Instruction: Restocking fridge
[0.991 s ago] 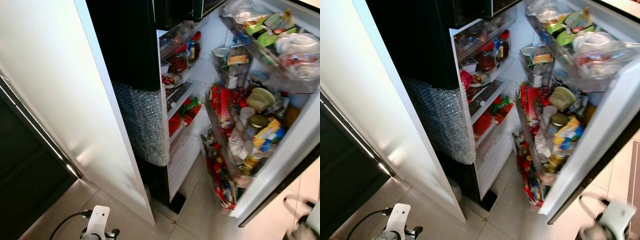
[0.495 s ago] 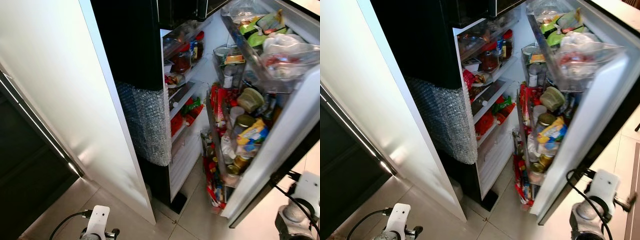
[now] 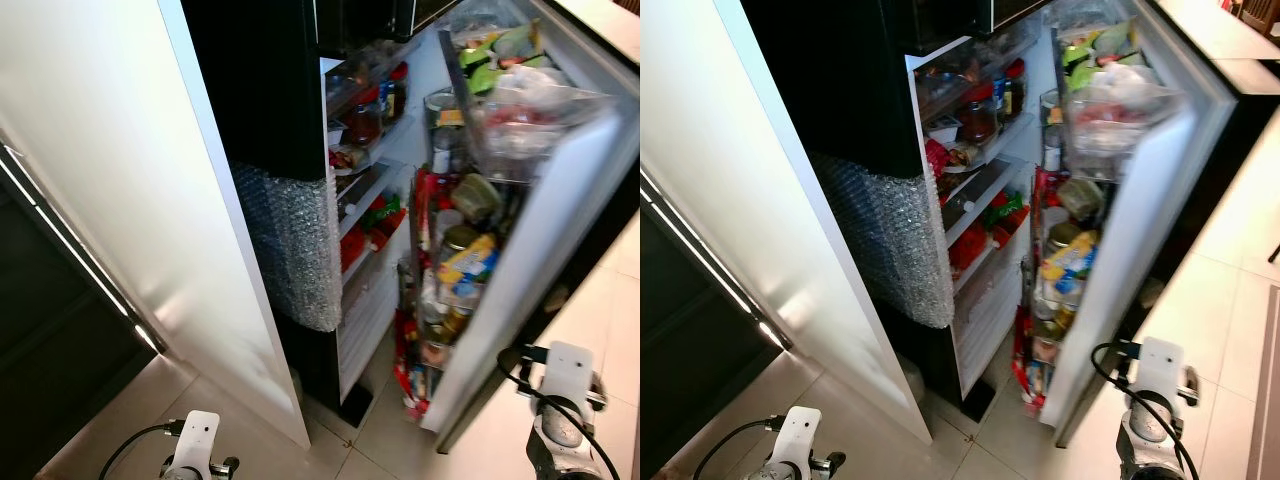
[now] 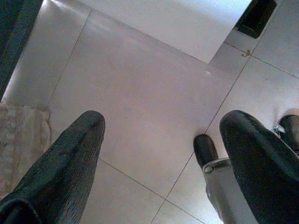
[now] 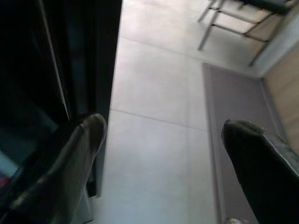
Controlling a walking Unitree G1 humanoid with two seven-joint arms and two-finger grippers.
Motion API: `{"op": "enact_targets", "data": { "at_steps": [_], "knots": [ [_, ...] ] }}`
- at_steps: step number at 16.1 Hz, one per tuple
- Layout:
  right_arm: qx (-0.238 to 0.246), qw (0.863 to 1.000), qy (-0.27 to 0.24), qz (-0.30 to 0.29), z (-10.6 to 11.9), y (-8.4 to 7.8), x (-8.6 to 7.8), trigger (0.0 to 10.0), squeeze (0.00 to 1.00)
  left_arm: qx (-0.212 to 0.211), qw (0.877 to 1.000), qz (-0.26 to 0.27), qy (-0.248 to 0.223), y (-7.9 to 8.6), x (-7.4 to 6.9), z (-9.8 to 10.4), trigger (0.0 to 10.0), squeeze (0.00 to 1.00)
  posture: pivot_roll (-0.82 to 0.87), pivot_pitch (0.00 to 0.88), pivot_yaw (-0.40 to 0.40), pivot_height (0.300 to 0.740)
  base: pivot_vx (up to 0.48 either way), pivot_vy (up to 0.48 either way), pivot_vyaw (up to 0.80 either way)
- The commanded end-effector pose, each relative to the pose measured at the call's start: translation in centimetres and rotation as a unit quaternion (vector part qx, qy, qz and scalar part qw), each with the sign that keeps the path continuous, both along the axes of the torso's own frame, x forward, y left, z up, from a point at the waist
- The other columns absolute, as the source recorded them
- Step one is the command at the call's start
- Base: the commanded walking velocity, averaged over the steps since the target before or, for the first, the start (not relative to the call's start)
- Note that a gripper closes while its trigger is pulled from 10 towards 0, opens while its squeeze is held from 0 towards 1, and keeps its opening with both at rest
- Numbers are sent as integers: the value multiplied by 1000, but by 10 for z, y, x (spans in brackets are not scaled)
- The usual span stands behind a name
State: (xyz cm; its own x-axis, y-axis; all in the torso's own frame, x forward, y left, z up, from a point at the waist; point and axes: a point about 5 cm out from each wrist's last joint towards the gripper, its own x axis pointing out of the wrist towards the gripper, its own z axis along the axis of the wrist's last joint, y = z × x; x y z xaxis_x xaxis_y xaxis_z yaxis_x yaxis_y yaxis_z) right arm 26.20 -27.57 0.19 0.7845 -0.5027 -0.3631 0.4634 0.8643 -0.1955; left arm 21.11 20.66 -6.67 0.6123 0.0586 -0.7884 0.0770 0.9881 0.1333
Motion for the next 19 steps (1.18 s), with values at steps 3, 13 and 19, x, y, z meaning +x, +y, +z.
{"op": "enact_targets", "data": {
  "at_steps": [3,13,19],
  "knots": [
    [39,995,4,93,-1,28,15,10000,0,7,1000,-3,6,2,-2,-1,10000,0,-49,0,61,740,0,0,0],
    [105,947,-17,303,19,91,51,10000,0,7,1000,1,6,1,-2,-1,10000,0,-39,0,52,740,0,0,0],
    [112,966,92,214,-30,71,1,10000,0,6,1000,0,6,0,-2,-1,10000,0,-45,0,55,740,0,0,0]
  ]
}}
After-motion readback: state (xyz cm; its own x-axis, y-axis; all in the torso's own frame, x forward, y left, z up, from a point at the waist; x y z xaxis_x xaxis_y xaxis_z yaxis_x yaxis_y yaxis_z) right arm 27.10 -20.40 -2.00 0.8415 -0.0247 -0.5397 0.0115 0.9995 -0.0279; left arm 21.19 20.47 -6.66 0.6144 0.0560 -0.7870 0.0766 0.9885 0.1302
